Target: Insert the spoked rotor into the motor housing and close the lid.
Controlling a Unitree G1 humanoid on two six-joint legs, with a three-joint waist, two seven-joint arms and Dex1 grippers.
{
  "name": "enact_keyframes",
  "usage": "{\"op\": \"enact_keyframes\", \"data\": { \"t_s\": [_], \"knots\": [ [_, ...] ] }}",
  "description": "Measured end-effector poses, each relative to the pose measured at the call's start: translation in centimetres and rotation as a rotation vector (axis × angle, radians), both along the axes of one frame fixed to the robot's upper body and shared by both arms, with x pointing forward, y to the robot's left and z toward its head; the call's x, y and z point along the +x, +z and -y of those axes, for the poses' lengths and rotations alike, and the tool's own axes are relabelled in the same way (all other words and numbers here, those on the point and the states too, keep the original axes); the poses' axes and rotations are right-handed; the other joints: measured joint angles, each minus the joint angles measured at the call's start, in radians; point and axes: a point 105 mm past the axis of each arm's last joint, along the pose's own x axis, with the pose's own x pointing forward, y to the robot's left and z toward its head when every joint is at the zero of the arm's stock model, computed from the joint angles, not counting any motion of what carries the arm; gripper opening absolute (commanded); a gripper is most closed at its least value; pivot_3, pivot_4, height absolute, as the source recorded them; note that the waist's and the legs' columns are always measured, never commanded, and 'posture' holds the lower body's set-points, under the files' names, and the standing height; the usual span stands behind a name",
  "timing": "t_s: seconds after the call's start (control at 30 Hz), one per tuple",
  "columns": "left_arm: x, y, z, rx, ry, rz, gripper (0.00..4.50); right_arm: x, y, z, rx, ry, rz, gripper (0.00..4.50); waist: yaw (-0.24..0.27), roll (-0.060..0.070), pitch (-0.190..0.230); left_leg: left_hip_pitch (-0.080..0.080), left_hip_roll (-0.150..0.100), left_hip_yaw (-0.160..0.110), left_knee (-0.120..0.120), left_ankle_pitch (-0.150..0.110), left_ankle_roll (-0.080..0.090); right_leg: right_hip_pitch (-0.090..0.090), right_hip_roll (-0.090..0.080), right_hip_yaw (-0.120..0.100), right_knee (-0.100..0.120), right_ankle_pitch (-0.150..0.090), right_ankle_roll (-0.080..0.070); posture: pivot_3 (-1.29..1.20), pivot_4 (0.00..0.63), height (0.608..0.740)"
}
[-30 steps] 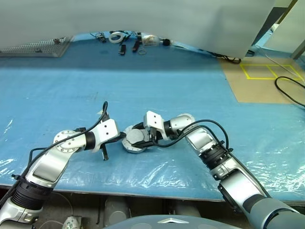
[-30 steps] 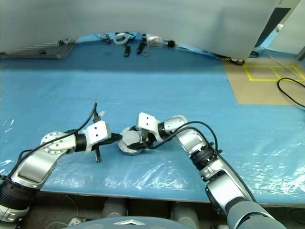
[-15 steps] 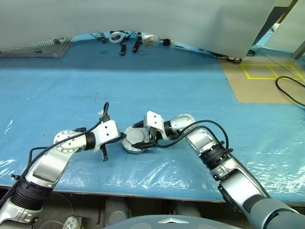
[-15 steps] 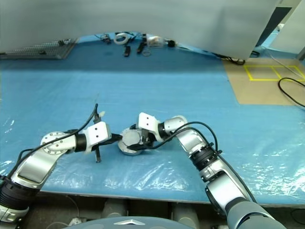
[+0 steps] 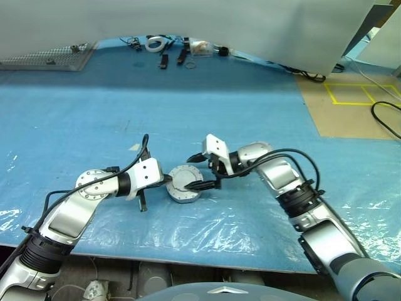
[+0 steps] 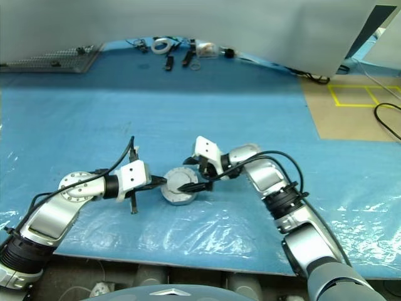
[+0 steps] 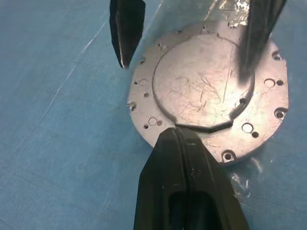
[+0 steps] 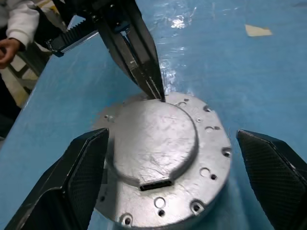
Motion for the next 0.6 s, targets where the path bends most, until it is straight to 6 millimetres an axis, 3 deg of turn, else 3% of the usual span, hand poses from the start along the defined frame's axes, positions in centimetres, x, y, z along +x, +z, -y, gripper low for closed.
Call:
{"op": "enact_keyframes", "data": {
  "t_s": [0.4,0.6],
  "knots": [
    [0.3,0.0,0.0,-0.003,0.001,0.005,0.0,0.2,1.4,0.7,0.069,-0.066,-0.088,4.48,0.0,0.0,0.0,0.001,0.0,0.0,0.001,0.0,0.0,0.0,0.0,0.0,0.001,0.0,0.0,0.0,0.15,0.74],
    [0.2,0.0,0.1,-0.008,0.002,0.004,0.0,1.1,4.5,3.6,0.187,-0.208,-0.329,4.48,0.004,0.0,0.0,0.001,0.0,0.0,0.001,0.0,0.0,0.001,0.0,0.0,0.001,0.0,0.0,0.0,0.15,0.74]
  ]
}}
